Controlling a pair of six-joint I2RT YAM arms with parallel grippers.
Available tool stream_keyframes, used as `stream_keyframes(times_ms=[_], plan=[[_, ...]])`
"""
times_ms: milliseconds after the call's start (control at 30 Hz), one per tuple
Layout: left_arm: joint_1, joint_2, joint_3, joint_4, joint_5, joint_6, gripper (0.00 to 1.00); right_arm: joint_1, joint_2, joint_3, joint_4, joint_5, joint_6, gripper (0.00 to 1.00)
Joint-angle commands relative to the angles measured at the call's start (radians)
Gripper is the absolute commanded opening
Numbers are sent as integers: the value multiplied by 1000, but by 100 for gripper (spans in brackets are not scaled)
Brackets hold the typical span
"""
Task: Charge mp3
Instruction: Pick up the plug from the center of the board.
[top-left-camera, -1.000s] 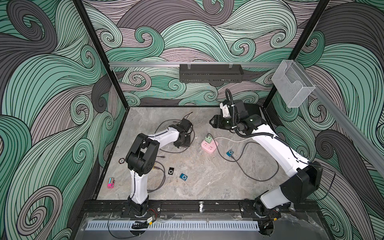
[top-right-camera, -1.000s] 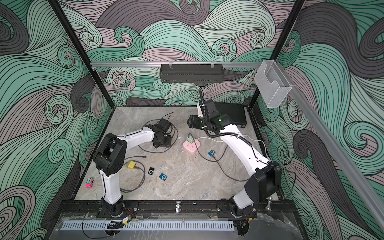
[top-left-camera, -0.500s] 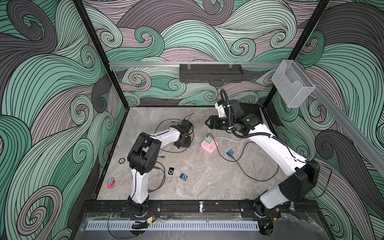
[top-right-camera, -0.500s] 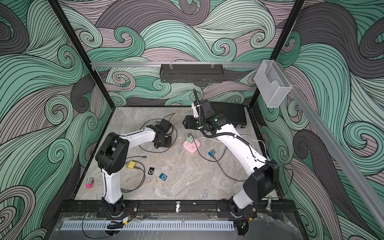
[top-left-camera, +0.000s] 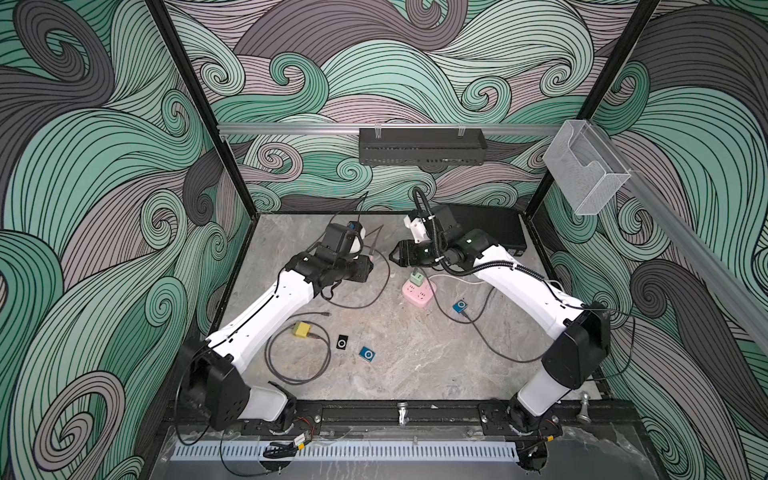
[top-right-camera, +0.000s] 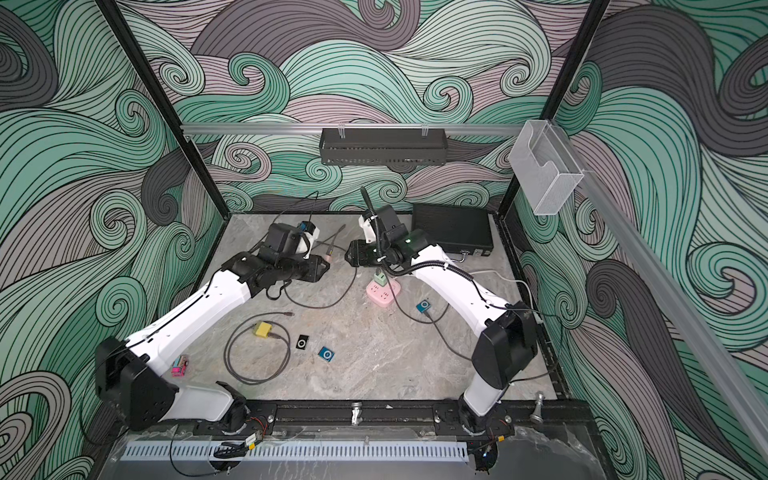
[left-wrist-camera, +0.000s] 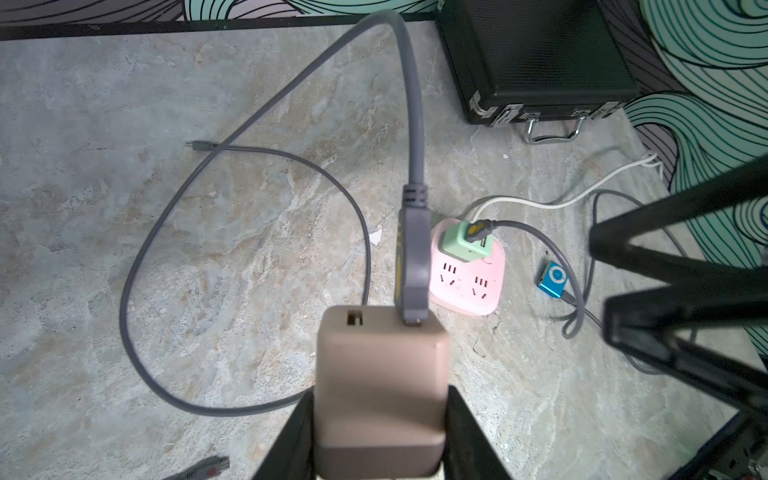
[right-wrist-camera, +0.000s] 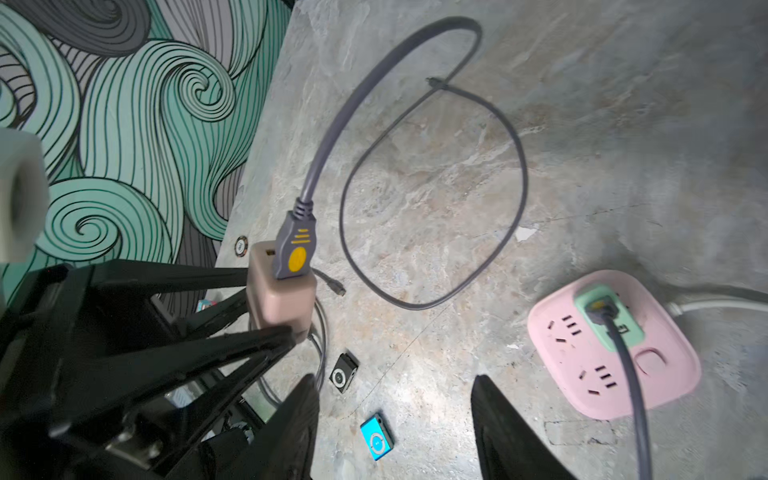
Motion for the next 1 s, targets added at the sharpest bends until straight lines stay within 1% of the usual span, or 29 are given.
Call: stream_keyframes(times_ms=[0,167,333,467,567,767,900,967], plan=[[10,-35,-63,36,59,16,30,31,14,51,38,-62,-1,59],[9,-82,-118,74,110,20,30,58,29,49,94,-123,29,59],[11,-147,-159,124,129,22,31,79,55,78,33,-85,23,57],[9,-165,-169,129,142,33,31,83,48,58,34,-83,35,54],[8,-181,-183,148,159,34,32,84,36,30,53,-81,46,54],[9,-188,-187,158,178,49,32,90,57,29,68,-130,60,54],[7,-200,-197,172,182,56,33,97,82,42,40,-147,53,53],[7,-212,-204,179,183,61,33,98,86,35,43,-167,50,51]])
